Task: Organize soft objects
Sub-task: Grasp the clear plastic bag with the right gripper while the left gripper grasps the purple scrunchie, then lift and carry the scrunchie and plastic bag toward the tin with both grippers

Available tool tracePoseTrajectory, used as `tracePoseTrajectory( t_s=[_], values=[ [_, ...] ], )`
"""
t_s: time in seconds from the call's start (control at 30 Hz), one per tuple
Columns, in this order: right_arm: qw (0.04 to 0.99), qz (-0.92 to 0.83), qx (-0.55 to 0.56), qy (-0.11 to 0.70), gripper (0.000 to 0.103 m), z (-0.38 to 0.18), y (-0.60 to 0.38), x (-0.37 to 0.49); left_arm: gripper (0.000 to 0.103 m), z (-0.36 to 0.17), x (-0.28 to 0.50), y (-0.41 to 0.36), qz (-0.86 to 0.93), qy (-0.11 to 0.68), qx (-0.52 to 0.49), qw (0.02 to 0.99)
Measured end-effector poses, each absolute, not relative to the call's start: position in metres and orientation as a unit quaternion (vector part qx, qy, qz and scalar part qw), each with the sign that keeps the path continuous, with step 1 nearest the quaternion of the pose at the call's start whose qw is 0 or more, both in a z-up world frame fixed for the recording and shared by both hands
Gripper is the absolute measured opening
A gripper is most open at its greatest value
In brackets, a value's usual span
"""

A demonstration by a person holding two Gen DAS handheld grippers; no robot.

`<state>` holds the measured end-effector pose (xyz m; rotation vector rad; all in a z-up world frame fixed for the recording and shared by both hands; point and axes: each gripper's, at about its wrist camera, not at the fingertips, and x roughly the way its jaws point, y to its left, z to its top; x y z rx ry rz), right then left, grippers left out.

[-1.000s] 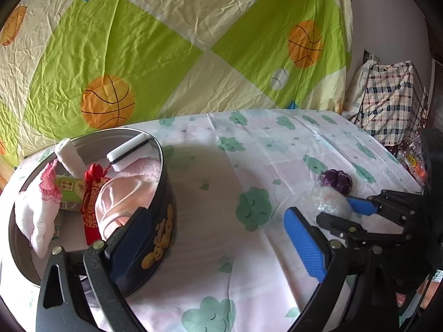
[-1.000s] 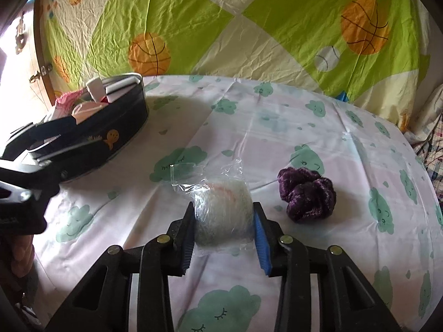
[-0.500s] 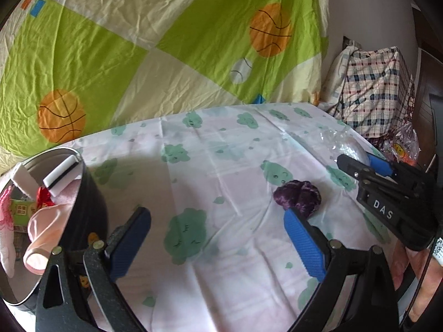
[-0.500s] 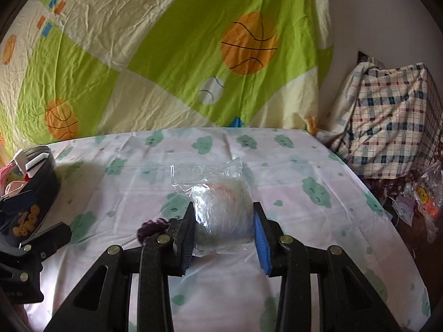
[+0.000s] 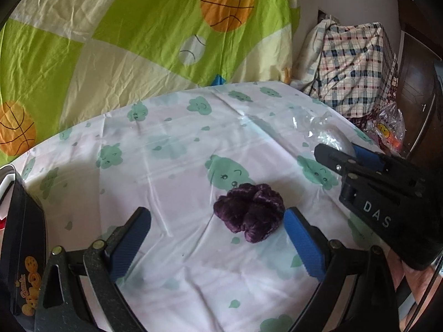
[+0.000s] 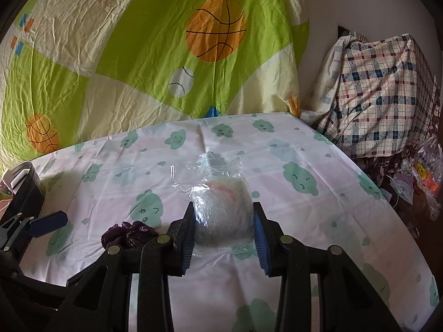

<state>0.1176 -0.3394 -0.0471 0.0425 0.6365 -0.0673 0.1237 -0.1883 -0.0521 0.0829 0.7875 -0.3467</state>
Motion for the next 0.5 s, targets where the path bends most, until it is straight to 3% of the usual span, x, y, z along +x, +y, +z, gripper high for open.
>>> tracePoseTrajectory(
  t_s=[0.17, 0.27, 0.37, 0.43, 0.5],
  values=[
    [0.946, -0.033, 0.028, 0.32, 0.04, -0.049, -0.342, 0.121, 0.098, -0.062, 0.135, -0.2, -0.164, 0.399, 0.053, 0.9],
    [0.947, -0.034, 0.02, 0.319, 0.04, -0.049, -0.339, 0.12, 0.089, -0.067, 0.143, -0.202, -0.175, 0.421, 0.045, 0.889],
    [0.947, -0.034, 0.014, 0.32, 0.04, -0.05, -0.337, 0.121, 0.075, -0.071, 0.147, -0.205, -0.195, 0.431, 0.046, 0.88],
    [0.947, -0.035, 0.011, 0.318, 0.041, -0.049, -0.336, 0.12, 0.051, -0.071, 0.145, -0.204, -0.215, 0.427, 0.038, 0.877],
    [0.948, -0.036, 0.006, 0.315, 0.041, -0.048, -0.334, 0.12, 0.044, -0.071, 0.142, -0.204, -0.223, 0.424, 0.039, 0.877]
  ],
)
